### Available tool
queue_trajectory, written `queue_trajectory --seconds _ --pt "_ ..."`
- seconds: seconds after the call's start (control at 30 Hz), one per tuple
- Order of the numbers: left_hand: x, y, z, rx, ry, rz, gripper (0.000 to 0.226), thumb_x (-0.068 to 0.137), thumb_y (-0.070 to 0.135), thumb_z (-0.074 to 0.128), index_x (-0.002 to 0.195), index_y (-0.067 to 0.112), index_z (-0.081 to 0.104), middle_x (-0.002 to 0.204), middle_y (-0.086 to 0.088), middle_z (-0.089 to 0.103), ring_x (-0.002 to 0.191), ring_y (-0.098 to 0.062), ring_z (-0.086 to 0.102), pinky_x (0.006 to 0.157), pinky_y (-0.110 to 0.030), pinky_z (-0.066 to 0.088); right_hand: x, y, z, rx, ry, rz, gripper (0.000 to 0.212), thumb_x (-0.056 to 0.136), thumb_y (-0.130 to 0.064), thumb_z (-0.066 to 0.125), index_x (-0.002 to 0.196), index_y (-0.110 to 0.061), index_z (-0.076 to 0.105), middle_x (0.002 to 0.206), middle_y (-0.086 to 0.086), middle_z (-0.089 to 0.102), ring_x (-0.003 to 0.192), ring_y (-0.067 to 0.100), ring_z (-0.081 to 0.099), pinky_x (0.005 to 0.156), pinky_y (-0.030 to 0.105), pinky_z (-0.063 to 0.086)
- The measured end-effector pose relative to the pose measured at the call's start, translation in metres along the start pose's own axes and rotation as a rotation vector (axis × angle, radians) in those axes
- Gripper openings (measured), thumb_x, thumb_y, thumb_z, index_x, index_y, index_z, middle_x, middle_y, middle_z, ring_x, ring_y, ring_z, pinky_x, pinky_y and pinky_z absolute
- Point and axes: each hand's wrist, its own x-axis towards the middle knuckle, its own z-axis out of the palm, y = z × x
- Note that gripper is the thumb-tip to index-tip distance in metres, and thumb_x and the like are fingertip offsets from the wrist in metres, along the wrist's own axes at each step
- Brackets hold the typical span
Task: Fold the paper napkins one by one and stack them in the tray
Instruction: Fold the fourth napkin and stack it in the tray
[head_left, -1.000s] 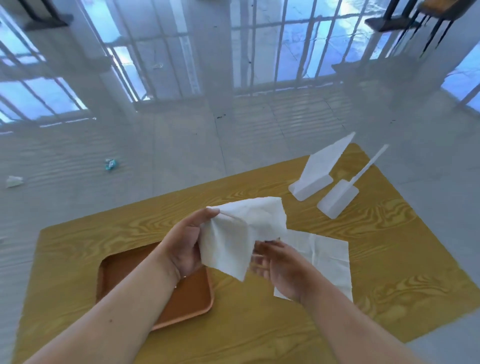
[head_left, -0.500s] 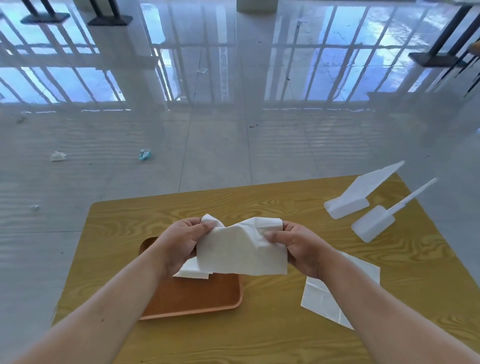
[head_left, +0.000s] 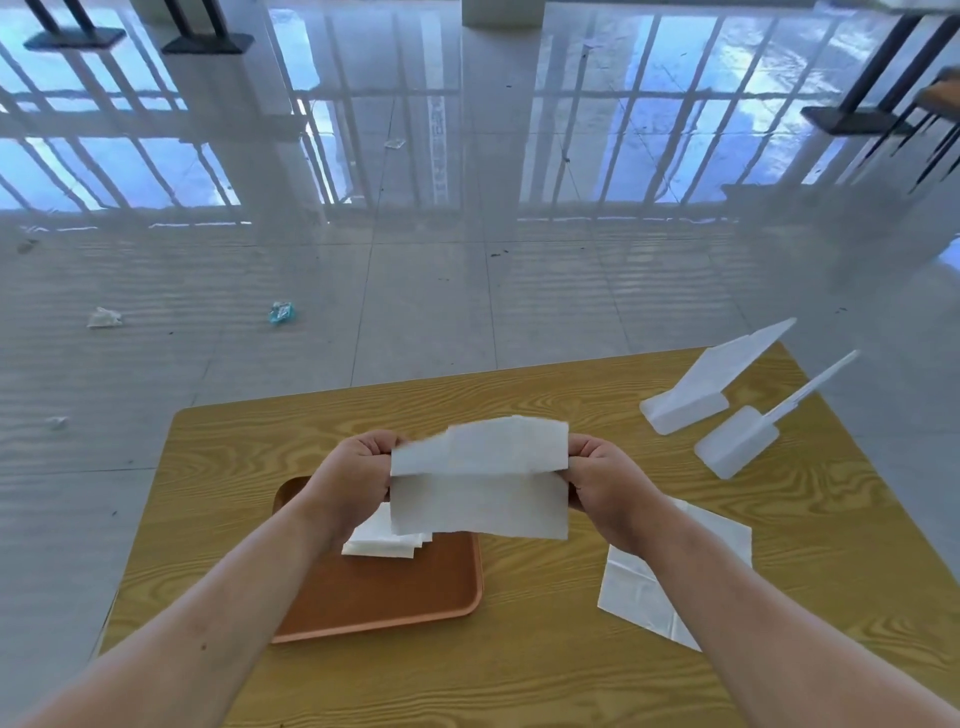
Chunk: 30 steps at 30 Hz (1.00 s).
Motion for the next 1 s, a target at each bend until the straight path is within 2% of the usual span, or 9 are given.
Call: queue_trajectory --seconds 0.13,0.2,0.3,0.43,0.53,0.7,0.83,0.9,1.0 --pt "0.000 0.001 0.002 0.108 0.041 0.036 0.054 0.093 -0.008 0.043 0.093 0.024 0.086 0.107 -0.002 0.082 0.100 -0.032 0.076 0.075 -0.029 0.061 -0.001 0.003 -0.003 -0.171 0.017 0.006 0.060 0.086 0.016 0.036 0.101 -0.017 0.084 0.115 0.007 0.078 0.102 0.025 0.073 0.081 0.033 0.063" --pt "-0.001 0.003 0.001 0.154 0.036 0.051 0.041 0.093 0.014 0.048 0.097 0.029 0.086 0.105 -0.002 0.081 0.104 -0.029 0.074 0.073 -0.023 0.055 -0.002 0.005 -0.006 -0.184 0.012 0.015 0.056 0.087 0.012 0.041 0.102 -0.021 0.085 0.118 0.003 0.076 0.107 0.023 0.071 0.088 0.032 0.061" --pt "-0.002 0.004 0.002 0.248 0.035 0.115 0.026 0.090 0.045 0.059 0.098 0.039 0.084 0.097 0.008 0.080 0.094 -0.017 0.071 0.078 -0.028 0.050 -0.004 0.007 -0.010 -0.187 0.000 0.020 0.039 0.085 -0.006 0.054 0.100 -0.023 0.085 0.119 0.002 0.077 0.112 0.023 0.067 0.101 0.038 0.056" --pt "0.001 0.009 0.010 0.285 0.080 0.241 0.020 0.093 0.020 0.067 0.099 0.038 0.075 0.084 0.011 0.071 0.074 -0.017 0.060 0.066 -0.039 0.057 -0.004 0.009 -0.008 -0.048 -0.011 -0.009 0.026 0.074 -0.017 0.064 0.093 -0.018 0.082 0.108 0.012 0.075 0.098 0.024 0.068 0.088 0.037 0.057" --pt "-0.001 0.023 0.017 0.333 0.062 0.311 0.028 0.087 0.029 0.059 0.108 0.046 0.066 0.091 0.016 0.071 0.072 -0.007 0.062 0.061 -0.029 0.054 -0.002 0.007 -0.005 0.135 -0.073 -0.031 0.045 0.077 -0.017 0.072 0.122 -0.024 0.067 0.105 0.014 0.074 0.093 0.025 0.071 0.083 0.038 0.059" --pt "-0.002 0.050 0.027 0.347 0.047 0.365 0.036 0.086 0.025 0.053 0.110 0.051 0.062 0.091 0.006 0.067 0.069 -0.014 0.060 0.054 -0.022 0.049 0.003 -0.003 0.004 0.054 -0.164 0.017 0.073 0.080 -0.028 0.080 0.145 -0.031 0.048 0.117 0.009 0.076 0.109 0.029 0.070 0.102 0.042 0.048" --pt "-0.001 0.064 0.030 0.381 0.013 0.392 0.040 0.087 0.020 0.053 0.113 0.049 0.061 0.083 0.000 0.062 0.064 -0.020 0.057 0.055 -0.031 0.049 0.004 -0.006 0.013 -0.074 -0.264 0.066 0.047 0.088 -0.021 0.078 0.134 -0.018 0.066 0.119 0.008 0.079 0.110 0.025 0.075 0.090 0.036 0.059" --pt "0.001 0.065 0.032 0.441 0.059 0.394 0.041 0.089 0.017 0.059 0.118 0.046 0.059 0.089 0.006 0.066 0.074 -0.016 0.062 0.067 -0.038 0.056 0.004 -0.003 0.020 -0.109 -0.260 0.060 0.028 0.092 -0.010 0.073 0.120 -0.013 0.075 0.114 0.009 0.080 0.105 0.024 0.076 0.083 0.032 0.060" --pt "0.006 0.051 0.026 0.639 0.308 0.356 0.053 0.090 0.026 0.070 0.139 0.033 0.051 0.138 0.002 0.057 0.127 -0.021 0.054 0.105 -0.040 0.045 0.005 0.000 0.027 -0.045 -0.197 0.060 0.032 0.093 -0.002 0.067 0.123 -0.012 0.072 0.116 0.018 0.077 0.100 0.025 0.076 0.088 0.043 0.063"
